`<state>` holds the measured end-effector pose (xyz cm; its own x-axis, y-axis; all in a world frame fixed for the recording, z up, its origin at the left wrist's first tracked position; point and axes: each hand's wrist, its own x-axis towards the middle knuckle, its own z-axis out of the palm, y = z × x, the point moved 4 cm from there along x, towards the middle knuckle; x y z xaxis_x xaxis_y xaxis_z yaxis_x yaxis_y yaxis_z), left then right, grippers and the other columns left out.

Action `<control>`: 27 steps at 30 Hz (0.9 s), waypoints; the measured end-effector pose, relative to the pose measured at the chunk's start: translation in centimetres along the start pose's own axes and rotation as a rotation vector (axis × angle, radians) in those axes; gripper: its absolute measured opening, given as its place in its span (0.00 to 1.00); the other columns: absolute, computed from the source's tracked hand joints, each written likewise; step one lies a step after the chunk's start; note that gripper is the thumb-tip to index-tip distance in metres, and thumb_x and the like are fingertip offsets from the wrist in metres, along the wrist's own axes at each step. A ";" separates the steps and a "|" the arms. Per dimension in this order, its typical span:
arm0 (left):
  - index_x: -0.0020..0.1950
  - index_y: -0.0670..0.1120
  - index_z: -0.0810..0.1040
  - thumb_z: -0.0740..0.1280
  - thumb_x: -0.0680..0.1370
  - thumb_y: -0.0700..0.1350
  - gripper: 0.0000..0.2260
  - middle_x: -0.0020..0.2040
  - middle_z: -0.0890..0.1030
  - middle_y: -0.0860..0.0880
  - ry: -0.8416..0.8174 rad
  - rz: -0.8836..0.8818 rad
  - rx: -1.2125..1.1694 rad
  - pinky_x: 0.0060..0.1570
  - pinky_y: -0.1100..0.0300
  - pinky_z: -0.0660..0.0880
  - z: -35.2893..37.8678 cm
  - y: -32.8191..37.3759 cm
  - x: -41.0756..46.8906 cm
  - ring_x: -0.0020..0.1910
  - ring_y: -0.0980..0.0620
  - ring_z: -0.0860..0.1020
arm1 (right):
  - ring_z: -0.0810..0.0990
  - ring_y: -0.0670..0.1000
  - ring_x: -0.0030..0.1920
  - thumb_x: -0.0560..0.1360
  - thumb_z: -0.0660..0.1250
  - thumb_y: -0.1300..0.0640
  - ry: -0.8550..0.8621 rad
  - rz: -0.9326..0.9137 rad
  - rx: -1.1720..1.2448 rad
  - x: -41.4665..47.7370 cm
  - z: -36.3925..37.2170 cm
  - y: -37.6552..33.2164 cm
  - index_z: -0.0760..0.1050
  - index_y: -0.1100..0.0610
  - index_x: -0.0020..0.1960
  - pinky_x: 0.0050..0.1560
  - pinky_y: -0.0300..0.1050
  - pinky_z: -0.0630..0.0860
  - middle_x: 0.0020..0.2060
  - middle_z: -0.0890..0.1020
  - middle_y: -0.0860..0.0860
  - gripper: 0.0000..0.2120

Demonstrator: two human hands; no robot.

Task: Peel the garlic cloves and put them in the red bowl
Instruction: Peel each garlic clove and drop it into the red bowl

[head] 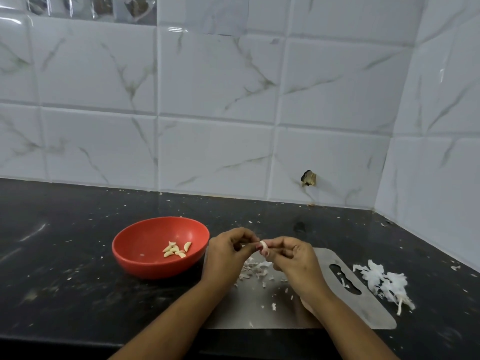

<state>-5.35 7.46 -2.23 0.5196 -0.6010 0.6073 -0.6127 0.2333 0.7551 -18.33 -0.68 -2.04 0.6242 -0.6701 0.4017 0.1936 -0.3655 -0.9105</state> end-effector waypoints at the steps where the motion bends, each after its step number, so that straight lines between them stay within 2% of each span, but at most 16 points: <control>1: 0.38 0.55 0.82 0.76 0.70 0.42 0.07 0.41 0.84 0.59 0.001 -0.016 -0.011 0.39 0.59 0.78 0.0 -0.1 0.0 0.38 0.56 0.81 | 0.82 0.43 0.37 0.72 0.73 0.63 0.003 0.012 0.006 0.1 0.0 0.2 0.83 0.57 0.47 0.37 0.33 0.76 0.36 0.85 0.51 0.04; 4: 0.38 0.55 0.82 0.76 0.70 0.42 0.08 0.44 0.84 0.61 -0.006 -0.030 -0.016 0.41 0.54 0.80 0.0 0.0 -0.1 0.37 0.54 0.80 | 0.84 0.49 0.39 0.72 0.72 0.64 0.000 0.052 0.070 0.1 -0.1 0.5 0.83 0.59 0.47 0.38 0.37 0.78 0.38 0.86 0.55 0.04; 7: 0.37 0.55 0.81 0.75 0.70 0.41 0.09 0.44 0.84 0.61 -0.012 0.016 0.033 0.38 0.60 0.78 0.0 0.5 -0.3 0.33 0.58 0.77 | 0.85 0.52 0.40 0.73 0.71 0.65 -0.012 0.088 0.138 0.1 -0.1 0.8 0.82 0.62 0.48 0.41 0.39 0.80 0.39 0.86 0.58 0.04; 10: 0.37 0.56 0.79 0.74 0.71 0.41 0.11 0.45 0.83 0.62 -0.032 0.041 0.084 0.35 0.66 0.76 0.0 0.6 -0.4 0.34 0.57 0.78 | 0.85 0.52 0.39 0.73 0.70 0.65 -0.020 0.117 0.166 0.1 -0.1 1.0 0.82 0.64 0.47 0.42 0.39 0.81 0.39 0.85 0.59 0.04; 13: 0.37 0.56 0.78 0.73 0.73 0.41 0.11 0.46 0.83 0.61 -0.095 0.030 0.120 0.37 0.70 0.73 0.3 0.3 -0.3 0.38 0.60 0.79 | 0.84 0.51 0.37 0.73 0.71 0.66 -0.041 0.143 0.170 -0.1 0.0 1.0 0.81 0.64 0.44 0.40 0.39 0.81 0.39 0.86 0.58 0.01; 15: 0.37 0.57 0.76 0.72 0.74 0.40 0.12 0.47 0.83 0.59 -0.141 0.024 0.122 0.41 0.66 0.76 0.5 0.0 -0.3 0.42 0.62 0.80 | 0.84 0.50 0.36 0.73 0.71 0.66 -0.054 0.159 0.163 -0.1 0.0 1.1 0.81 0.64 0.44 0.38 0.37 0.80 0.39 0.86 0.57 0.01; 18: 0.39 0.57 0.75 0.70 0.76 0.39 0.13 0.49 0.84 0.56 -0.181 0.033 0.123 0.44 0.64 0.77 0.6 0.0 -0.4 0.43 0.62 0.80 | 0.84 0.49 0.36 0.73 0.70 0.66 -0.064 0.170 0.143 -0.1 0.0 1.1 0.81 0.64 0.44 0.37 0.37 0.79 0.36 0.85 0.56 0.01; 24: 0.39 0.60 0.68 0.65 0.79 0.43 0.14 0.51 0.82 0.57 -0.212 0.091 0.314 0.43 0.73 0.70 0.9 0.3 -0.8 0.46 0.60 0.79 | 0.85 0.51 0.37 0.74 0.70 0.66 -0.028 0.185 0.133 -0.2 0.0 1.1 0.80 0.63 0.43 0.39 0.38 0.81 0.38 0.85 0.58 0.02; 27: 0.44 0.58 0.67 0.62 0.81 0.45 0.10 0.52 0.81 0.57 -0.223 0.125 0.390 0.43 0.77 0.66 1.2 0.4 -0.9 0.49 0.60 0.77 | 0.85 0.51 0.37 0.74 0.70 0.66 -0.004 0.175 0.132 -0.2 0.1 1.0 0.81 0.64 0.43 0.40 0.38 0.81 0.37 0.85 0.58 0.02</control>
<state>-6.75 7.20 -2.79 0.3127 -0.7461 0.5878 -0.8631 0.0352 0.5038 -18.15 -0.89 -3.06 0.6598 -0.7133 0.2364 0.1791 -0.1563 -0.9713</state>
